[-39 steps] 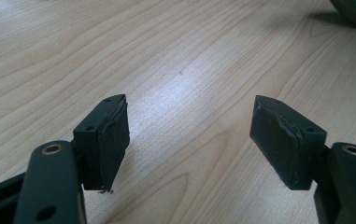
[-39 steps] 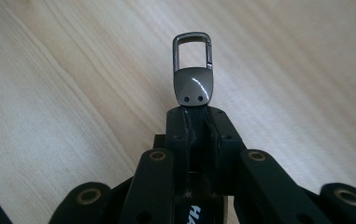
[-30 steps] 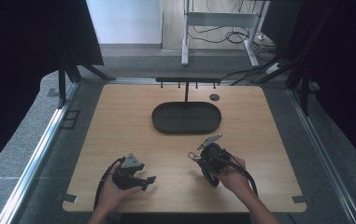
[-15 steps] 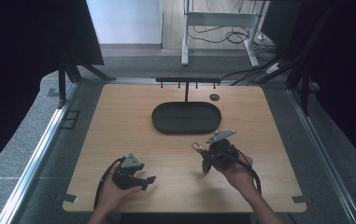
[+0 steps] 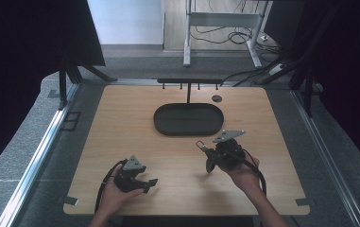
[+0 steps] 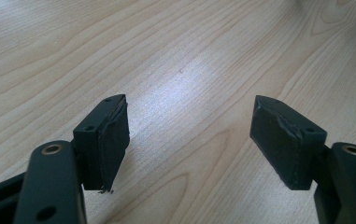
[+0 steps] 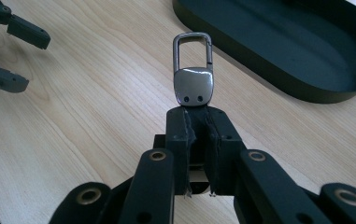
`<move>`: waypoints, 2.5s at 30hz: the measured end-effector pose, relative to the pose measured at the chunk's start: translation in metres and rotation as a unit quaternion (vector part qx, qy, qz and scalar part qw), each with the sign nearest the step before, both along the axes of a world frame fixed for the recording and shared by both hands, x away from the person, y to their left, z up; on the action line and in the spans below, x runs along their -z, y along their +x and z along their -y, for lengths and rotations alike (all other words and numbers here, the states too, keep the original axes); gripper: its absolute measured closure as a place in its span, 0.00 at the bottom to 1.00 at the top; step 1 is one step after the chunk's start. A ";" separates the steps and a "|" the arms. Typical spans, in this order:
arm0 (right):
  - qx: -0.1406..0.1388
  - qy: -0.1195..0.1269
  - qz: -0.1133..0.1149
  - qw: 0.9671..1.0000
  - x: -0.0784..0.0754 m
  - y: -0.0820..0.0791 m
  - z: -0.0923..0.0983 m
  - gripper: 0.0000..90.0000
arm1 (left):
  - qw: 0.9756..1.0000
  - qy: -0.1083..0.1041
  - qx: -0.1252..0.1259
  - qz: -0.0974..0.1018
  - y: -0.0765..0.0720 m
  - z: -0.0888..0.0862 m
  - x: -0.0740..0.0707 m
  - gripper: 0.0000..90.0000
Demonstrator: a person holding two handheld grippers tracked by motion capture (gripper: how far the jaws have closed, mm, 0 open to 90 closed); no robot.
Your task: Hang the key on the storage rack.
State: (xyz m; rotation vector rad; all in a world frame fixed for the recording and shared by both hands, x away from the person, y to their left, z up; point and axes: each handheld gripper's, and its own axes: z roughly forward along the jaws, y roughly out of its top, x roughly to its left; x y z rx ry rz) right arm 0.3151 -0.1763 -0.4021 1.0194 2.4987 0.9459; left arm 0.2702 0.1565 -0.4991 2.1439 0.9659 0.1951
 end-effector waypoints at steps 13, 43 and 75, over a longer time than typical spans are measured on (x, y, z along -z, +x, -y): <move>0.006 0.017 0.006 1.000 -0.006 0.003 0.005 0.90 | 1.000 0.004 0.002 -0.002 0.000 0.001 0.001 0.32; 0.057 0.045 0.029 0.997 -0.013 0.030 0.022 0.90 | 1.000 0.010 0.007 -0.005 0.001 0.003 0.003 0.32; 0.089 0.059 0.041 0.993 -0.025 0.063 0.023 0.90 | 1.000 0.006 0.009 -0.013 0.001 0.006 0.007 0.32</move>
